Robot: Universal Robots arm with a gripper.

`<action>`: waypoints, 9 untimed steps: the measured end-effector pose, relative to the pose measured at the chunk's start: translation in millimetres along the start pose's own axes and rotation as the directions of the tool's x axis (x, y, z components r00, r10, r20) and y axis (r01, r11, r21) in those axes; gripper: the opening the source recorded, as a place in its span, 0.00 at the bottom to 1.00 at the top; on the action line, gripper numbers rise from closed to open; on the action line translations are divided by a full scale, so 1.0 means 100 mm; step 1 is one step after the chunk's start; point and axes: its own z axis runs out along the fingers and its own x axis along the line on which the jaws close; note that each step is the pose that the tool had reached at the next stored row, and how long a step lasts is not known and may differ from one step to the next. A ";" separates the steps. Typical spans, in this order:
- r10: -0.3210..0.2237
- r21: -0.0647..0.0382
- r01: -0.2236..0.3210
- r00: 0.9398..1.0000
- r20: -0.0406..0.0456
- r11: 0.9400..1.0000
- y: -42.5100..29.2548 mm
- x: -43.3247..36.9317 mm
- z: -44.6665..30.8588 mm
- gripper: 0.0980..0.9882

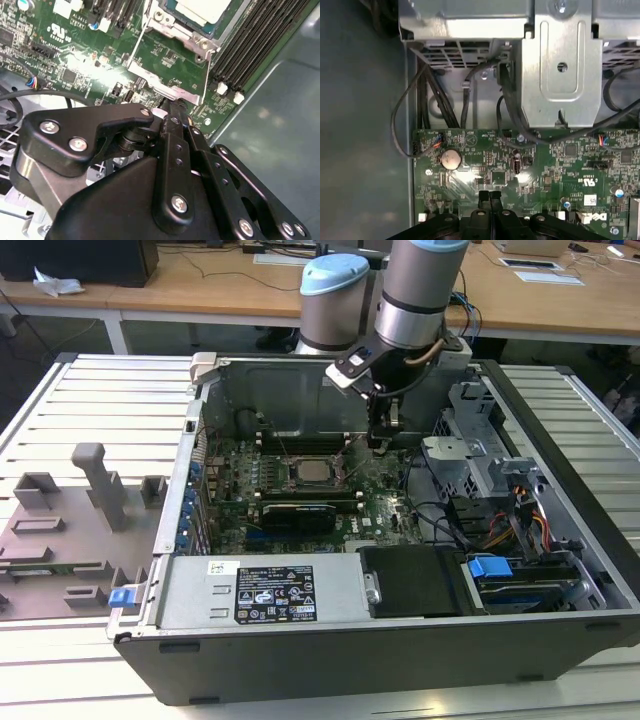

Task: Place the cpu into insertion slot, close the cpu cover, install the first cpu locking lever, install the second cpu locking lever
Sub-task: 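Close the cpu cover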

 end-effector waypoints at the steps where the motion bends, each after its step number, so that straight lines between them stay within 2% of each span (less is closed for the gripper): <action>1: 0.000 0.000 0.000 1.000 -0.001 1.000 -0.026 -0.001 0.000 0.01; 5: 0.000 0.000 0.000 1.000 -0.007 1.000 -0.117 -0.001 0.004 0.01; 6: 0.000 0.000 0.000 1.000 -0.008 1.000 -0.160 -0.002 0.006 0.01; 9: 0.000 0.000 0.000 1.000 -0.008 1.000 -0.220 -0.002 0.009 0.01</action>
